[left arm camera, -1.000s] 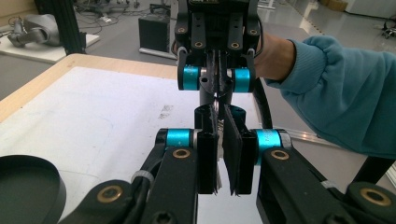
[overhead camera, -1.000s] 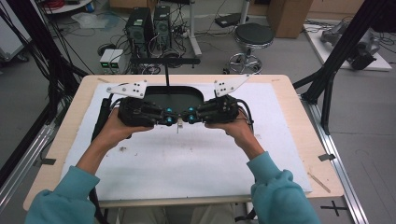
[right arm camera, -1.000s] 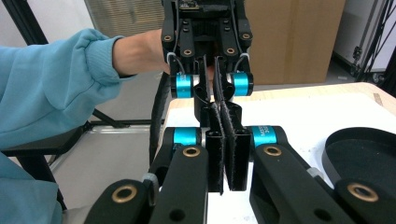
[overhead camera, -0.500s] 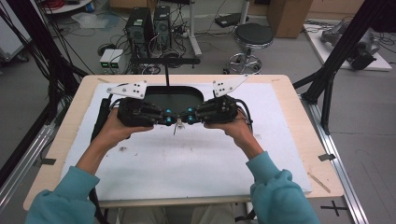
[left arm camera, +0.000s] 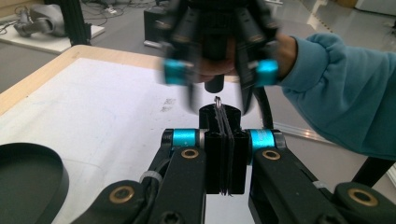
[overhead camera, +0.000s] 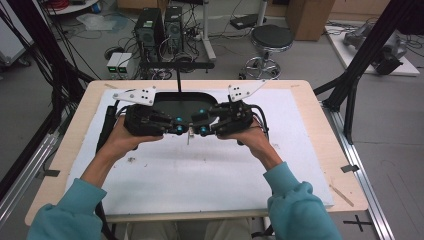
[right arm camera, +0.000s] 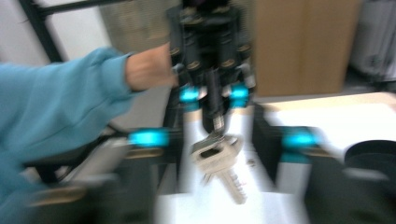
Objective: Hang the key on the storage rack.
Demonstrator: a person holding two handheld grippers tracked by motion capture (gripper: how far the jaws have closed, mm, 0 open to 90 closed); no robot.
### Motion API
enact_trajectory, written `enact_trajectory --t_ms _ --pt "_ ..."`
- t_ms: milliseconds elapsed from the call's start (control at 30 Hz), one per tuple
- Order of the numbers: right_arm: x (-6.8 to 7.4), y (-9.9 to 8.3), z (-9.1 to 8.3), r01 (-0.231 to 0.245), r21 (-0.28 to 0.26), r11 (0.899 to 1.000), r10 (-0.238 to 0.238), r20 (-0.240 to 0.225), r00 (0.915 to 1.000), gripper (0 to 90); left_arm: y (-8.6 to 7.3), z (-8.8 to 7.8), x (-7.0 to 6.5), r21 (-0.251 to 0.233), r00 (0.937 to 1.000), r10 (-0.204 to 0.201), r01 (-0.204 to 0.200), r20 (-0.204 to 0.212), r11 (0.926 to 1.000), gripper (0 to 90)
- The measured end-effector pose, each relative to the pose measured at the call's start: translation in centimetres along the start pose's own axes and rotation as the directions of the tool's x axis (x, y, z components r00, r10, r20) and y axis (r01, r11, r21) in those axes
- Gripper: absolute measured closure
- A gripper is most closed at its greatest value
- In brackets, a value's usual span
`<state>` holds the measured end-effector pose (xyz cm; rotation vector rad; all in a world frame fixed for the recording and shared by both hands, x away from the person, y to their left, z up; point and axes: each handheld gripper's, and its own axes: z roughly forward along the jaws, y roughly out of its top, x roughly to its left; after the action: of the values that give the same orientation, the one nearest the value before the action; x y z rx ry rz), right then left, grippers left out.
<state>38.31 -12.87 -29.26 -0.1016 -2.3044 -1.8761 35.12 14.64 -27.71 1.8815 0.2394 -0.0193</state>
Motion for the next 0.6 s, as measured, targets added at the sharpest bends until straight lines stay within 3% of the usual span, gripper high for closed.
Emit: enact_trajectory --t_ms 100,133,200,300,400,467,500,533,600 --pt "0.1 -0.1 -0.1 0.002 0.003 1.000 -0.002 0.116 0.9933 11.1 0.0 -0.2 0.0 -0.004 0.9999 0.004 -0.004 -0.011 1.0000 88.5" --pt "0.1 -0.2 -0.1 0.002 0.004 1.000 -0.002 0.153 0.9882 7.9 0.1 -0.3 0.1 -0.003 0.9999 0.005 -0.005 -0.009 1.0000 88.5" --pt "0.3 -0.3 -0.6 -0.001 0.013 1.000 -0.002 0.178 0.9841 0.7 0.2 -0.5 0.3 -0.008 0.9997 -0.001 0.001 -0.025 1.0000 88.5" --pt "0.9 -0.7 -1.7 0.009 0.012 1.000 -0.011 0.228 0.9737 0.5 1.0 -1.1 0.6 0.004 0.9982 -0.004 0.004 -0.059 1.0000 88.4" --pt "1.9 -1.4 -3.2 0.012 -0.009 1.000 -0.009 0.290 0.9570 0.5 2.3 -1.9 1.0 0.019 0.9964 0.001 0.001 -0.085 0.9998 88.4" --pt "2.6 -2.1 -4.4 0.030 -0.016 0.999 -0.022 0.356 0.9341 0.5 3.3 -2.4 1.3 0.040 0.9943 0.011 -0.007 -0.106 0.9992 88.4" --pt "3.3 -3.0 -5.9 0.031 -0.040 0.999 -0.011 0.423 0.9063 0.5 3.9 -2.7 1.5 0.046 0.9922 0.009 -0.003 -0.124 0.9989 88.4" --pt "3.3 -3.0 -5.9 0.031 -0.040 0.999 -0.011 0.423 0.9063 0.5 4.3 -3.0 1.7 0.055 0.9916 0.014 -0.007 -0.129 0.9984 88.4" --pt "3.9 -3.8 -7.1 0.039 -0.059 0.997 -0.006 0.478 0.8786 0.5 5.1 -3.4 2.2 0.068 0.9880 0.015 -0.005 -0.153 0.9977 88.4"
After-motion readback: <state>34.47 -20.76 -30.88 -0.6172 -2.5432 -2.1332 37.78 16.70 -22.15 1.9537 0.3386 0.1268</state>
